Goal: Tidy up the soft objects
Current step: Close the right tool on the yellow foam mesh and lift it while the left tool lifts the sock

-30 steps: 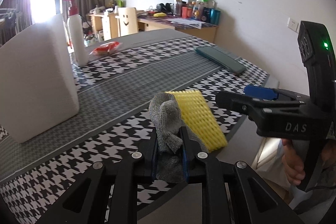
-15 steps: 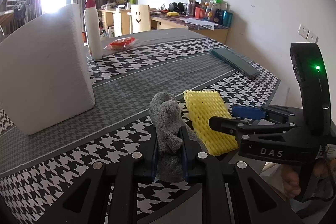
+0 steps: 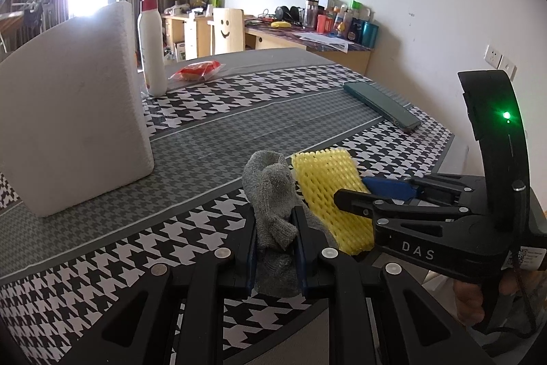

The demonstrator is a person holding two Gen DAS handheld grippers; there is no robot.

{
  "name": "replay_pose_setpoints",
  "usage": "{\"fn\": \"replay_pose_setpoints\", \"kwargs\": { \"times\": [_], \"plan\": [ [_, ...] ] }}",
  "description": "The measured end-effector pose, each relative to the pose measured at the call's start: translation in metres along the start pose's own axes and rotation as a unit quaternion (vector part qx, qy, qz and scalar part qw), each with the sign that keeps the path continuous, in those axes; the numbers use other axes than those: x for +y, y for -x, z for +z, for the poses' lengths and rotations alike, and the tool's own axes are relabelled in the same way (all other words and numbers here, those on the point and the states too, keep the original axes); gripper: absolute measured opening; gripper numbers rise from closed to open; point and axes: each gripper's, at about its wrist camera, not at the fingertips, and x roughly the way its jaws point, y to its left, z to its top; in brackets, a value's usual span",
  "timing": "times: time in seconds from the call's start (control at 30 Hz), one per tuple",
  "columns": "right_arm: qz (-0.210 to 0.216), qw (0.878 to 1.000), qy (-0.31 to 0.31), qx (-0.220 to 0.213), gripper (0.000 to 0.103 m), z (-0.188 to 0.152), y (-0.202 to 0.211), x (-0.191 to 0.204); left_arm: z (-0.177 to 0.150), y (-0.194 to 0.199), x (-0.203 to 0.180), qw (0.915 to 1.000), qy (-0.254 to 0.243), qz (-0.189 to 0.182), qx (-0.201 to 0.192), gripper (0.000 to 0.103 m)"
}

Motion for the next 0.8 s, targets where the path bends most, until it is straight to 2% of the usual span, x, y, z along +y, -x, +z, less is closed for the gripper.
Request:
{"fn": "replay_pose_setpoints", "kwargs": {
  "times": [0.03,0.1,0.17,0.23,0.27,0.4,0.8],
  "plan": [
    [0.000,1.000,0.005,0.001,0.033,0.000,0.000,0.002,0.001,0.001,-0.001,1.0000,0.000,0.001,-0.001,0.019],
    [0.008,1.000,0.009,0.006,0.025,0.000,-0.001,0.004,0.000,0.001,0.001,1.0000,0.002,0.003,-0.002,0.019],
    [0.011,1.000,0.007,0.008,0.022,0.000,0.000,0.004,0.001,0.001,0.003,1.0000,0.003,0.005,-0.003,0.019],
    [0.015,1.000,0.000,0.005,0.012,0.000,0.001,0.002,0.000,0.002,0.003,1.0000,0.003,0.009,-0.004,0.019],
    [0.017,1.000,-0.004,0.001,0.011,0.001,0.004,0.000,0.000,0.003,0.003,0.9999,0.002,0.010,-0.005,0.019],
    [0.025,0.999,-0.005,-0.021,0.011,0.002,0.020,-0.003,-0.001,0.008,0.004,0.9999,0.001,0.011,-0.010,0.019],
    [0.025,0.999,-0.002,-0.040,0.011,0.001,0.034,0.001,-0.005,0.020,0.003,0.9995,-0.003,0.023,-0.021,0.019]
  ]
}}
